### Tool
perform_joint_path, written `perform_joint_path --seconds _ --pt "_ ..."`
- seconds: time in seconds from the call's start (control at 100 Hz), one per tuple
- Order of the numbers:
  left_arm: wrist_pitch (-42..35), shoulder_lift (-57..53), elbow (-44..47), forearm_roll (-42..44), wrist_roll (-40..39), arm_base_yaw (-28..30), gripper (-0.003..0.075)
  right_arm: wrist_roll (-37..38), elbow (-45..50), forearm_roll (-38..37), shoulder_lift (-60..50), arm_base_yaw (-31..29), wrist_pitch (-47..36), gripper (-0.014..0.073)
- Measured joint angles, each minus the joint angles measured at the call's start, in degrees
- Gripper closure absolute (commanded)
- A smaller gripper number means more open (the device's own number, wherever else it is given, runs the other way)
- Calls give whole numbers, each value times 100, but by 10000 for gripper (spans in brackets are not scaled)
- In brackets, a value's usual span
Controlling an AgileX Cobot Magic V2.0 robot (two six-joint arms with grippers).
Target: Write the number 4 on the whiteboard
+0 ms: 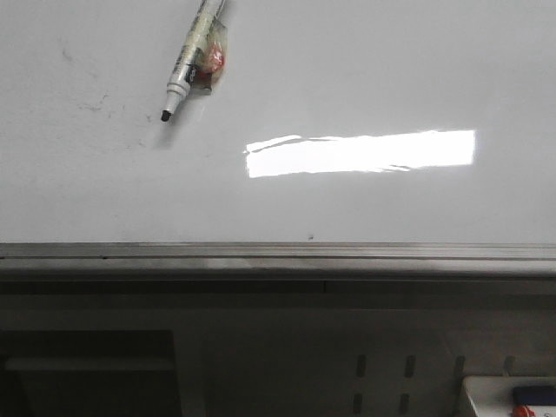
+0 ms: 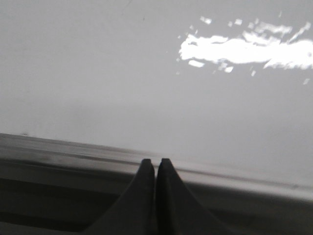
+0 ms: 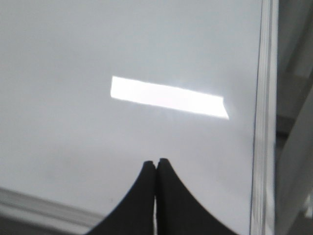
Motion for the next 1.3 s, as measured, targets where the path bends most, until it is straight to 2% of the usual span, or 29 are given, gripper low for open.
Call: perform_joint_path --seconds 0.08,0.19,0.36,0.47,0.54,0.63,0.71,0.75,0.8,0.87,0.93,0.97,1.17,1.3 --pt "-141 0 0 -1393 0 0 741 114 0 115 0 0 -508 659" --pt "-260 0 0 -2557 0 0 741 762 0 692 0 0 -1031 659" --pt "-417 0 0 -3927 0 0 741 1509 0 1469 0 0 -1034 659" --pt "-441 0 0 -4277 0 0 741 1772 -11 1560 0 0 -1021 659" --pt "-289 0 0 -4313 143 0 741 1820 -136 1574 0 0 -869 658" --pt "128 0 -110 -4298 676 0 740 1831 -512 1587 0 0 -277 638" --pt "461 36 -508 -4079 1193 0 734 1804 -993 1577 93 0 299 557" --pt "619 118 -799 -3867 1432 0 706 1748 -1223 1568 220 0 552 505" --pt "796 353 -1161 -3573 1669 0 635 1660 -1472 1568 397 0 791 424" --pt "1024 708 -1641 -3118 1909 0 477 1578 -1793 1568 681 0 1099 304" --pt "1133 927 -1937 -2778 2011 -99 332 1549 -2014 1565 932 0 1397 250" --pt "1194 1056 -2119 -2523 2051 -178 300 1524 -2152 1565 1091 0 1619 235" --pt "1813 1777 -2586 -1394 2094 -604 344 950 -2524 1730 1512 0 2328 234" --pt "1988 2470 -2732 -1192 2103 -913 344 548 -2566 2178 1533 0 2390 234"
